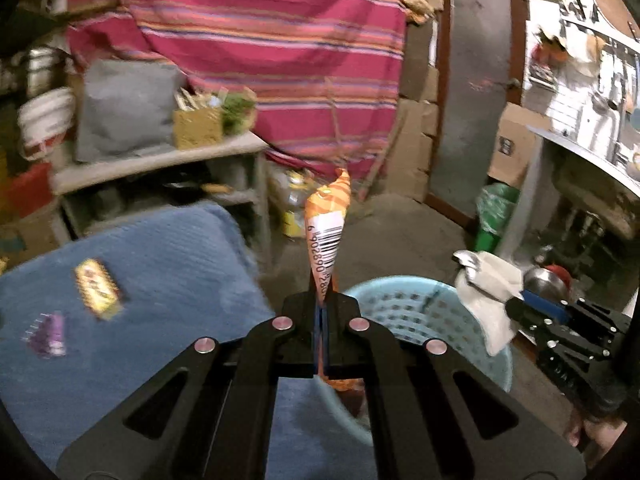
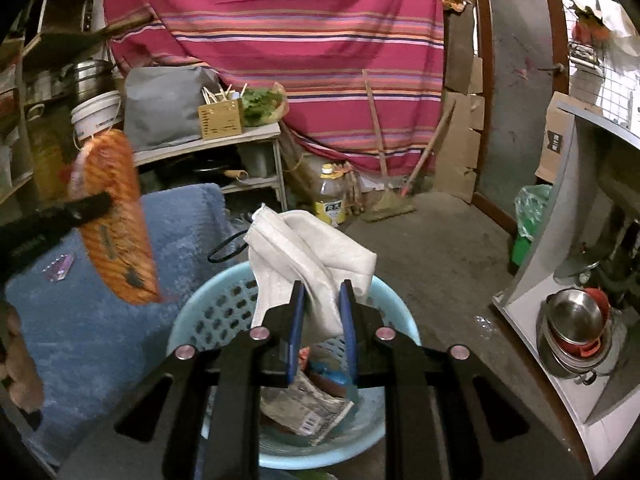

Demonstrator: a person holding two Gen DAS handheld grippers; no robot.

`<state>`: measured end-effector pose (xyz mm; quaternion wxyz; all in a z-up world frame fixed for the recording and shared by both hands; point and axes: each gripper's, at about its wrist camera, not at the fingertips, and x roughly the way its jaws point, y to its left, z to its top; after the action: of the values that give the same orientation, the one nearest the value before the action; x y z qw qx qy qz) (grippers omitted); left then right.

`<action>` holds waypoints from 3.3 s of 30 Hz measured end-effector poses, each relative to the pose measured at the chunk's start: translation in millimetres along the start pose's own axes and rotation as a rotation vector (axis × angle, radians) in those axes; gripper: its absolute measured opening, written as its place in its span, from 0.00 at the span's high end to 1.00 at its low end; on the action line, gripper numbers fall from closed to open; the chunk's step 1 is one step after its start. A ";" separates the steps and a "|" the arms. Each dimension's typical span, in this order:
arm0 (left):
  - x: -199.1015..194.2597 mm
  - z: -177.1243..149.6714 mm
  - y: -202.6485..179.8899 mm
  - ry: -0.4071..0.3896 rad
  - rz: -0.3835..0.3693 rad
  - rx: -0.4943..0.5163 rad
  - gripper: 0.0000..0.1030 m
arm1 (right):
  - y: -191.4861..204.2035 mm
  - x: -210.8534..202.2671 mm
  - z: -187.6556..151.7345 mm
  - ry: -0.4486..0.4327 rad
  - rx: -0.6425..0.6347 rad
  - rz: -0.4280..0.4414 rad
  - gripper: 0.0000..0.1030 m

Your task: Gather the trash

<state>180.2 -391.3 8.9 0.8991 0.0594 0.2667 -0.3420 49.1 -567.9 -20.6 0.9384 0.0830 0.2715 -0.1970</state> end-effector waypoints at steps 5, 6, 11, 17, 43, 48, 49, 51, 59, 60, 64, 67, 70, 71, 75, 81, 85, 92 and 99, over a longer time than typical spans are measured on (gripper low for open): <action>32.1 -8.5 -19.5 0.053 -0.038 0.016 0.87 | -8.5 12.5 -6.1 0.022 -0.004 -0.018 0.82; 36.2 -10.2 -20.4 0.067 -0.042 0.014 0.74 | -9.9 15.7 -8.0 0.029 -0.004 -0.020 0.82; 34.3 -17.1 -17.1 0.054 -0.003 0.028 0.25 | -12.2 32.8 -14.7 0.066 0.010 -0.022 0.82; -11.8 -18.8 1.2 -0.053 0.099 0.048 0.05 | -0.1 47.2 -20.8 0.088 -0.002 0.000 0.79; -197.9 -102.0 103.0 -0.173 0.371 -0.068 0.05 | 129.4 -48.3 -50.4 -0.063 -0.120 0.036 0.04; -232.5 -135.5 138.8 -0.181 0.428 -0.135 0.05 | 172.8 -90.2 -69.5 -0.101 -0.123 0.120 0.04; -242.3 -145.1 147.1 -0.192 0.454 -0.147 0.05 | 181.0 -96.9 -72.9 -0.109 -0.127 0.131 0.04; -254.8 -159.1 153.8 -0.205 0.495 -0.157 0.05 | 195.6 -106.3 -79.4 -0.120 -0.134 0.150 0.04; -293.9 -199.1 173.8 -0.237 0.601 -0.158 0.05 | 250.4 -131.8 -114.1 -0.141 -0.185 0.203 0.04; -297.2 -200.3 175.4 -0.237 0.599 -0.163 0.05 | 255.4 -134.8 -117.1 -0.141 -0.186 0.215 0.04; -310.4 -205.7 176.2 -0.260 0.595 -0.176 0.05 | 265.3 -148.2 -123.2 -0.178 -0.200 0.217 0.04; -318.0 -209.2 173.4 -0.277 0.581 -0.187 0.05 | 267.8 -159.2 -125.9 -0.208 -0.200 0.219 0.04; -320.9 -210.6 167.5 -0.286 0.591 -0.174 0.05 | 268.9 -166.2 -126.2 -0.232 -0.205 0.211 0.04; -320.6 -209.8 165.8 -0.290 0.595 -0.171 0.05 | 269.3 -167.3 -126.2 -0.238 -0.205 0.210 0.04; -321.5 -211.8 162.9 -0.292 0.592 -0.169 0.05 | 272.5 -170.9 -128.0 -0.237 -0.201 0.234 0.04; -320.9 -211.9 161.5 -0.293 0.603 -0.158 0.05 | 273.7 -172.4 -128.8 -0.242 -0.202 0.241 0.04; -323.1 -211.1 163.3 -0.299 0.602 -0.162 0.05 | 273.8 -173.1 -129.3 -0.245 -0.201 0.242 0.04; -327.0 -212.0 165.2 -0.299 0.607 -0.169 0.05 | 278.6 -179.1 -129.9 -0.263 -0.210 0.239 0.04; -335.9 -214.2 168.0 -0.304 0.627 -0.183 0.05 | 281.5 -179.2 -130.7 -0.258 -0.210 0.242 0.04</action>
<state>-14.7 -5.9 -11.3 0.9913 0.0059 0.1284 -0.0291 -35.4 -219.5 -19.3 0.9857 -0.0094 0.1561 -0.0624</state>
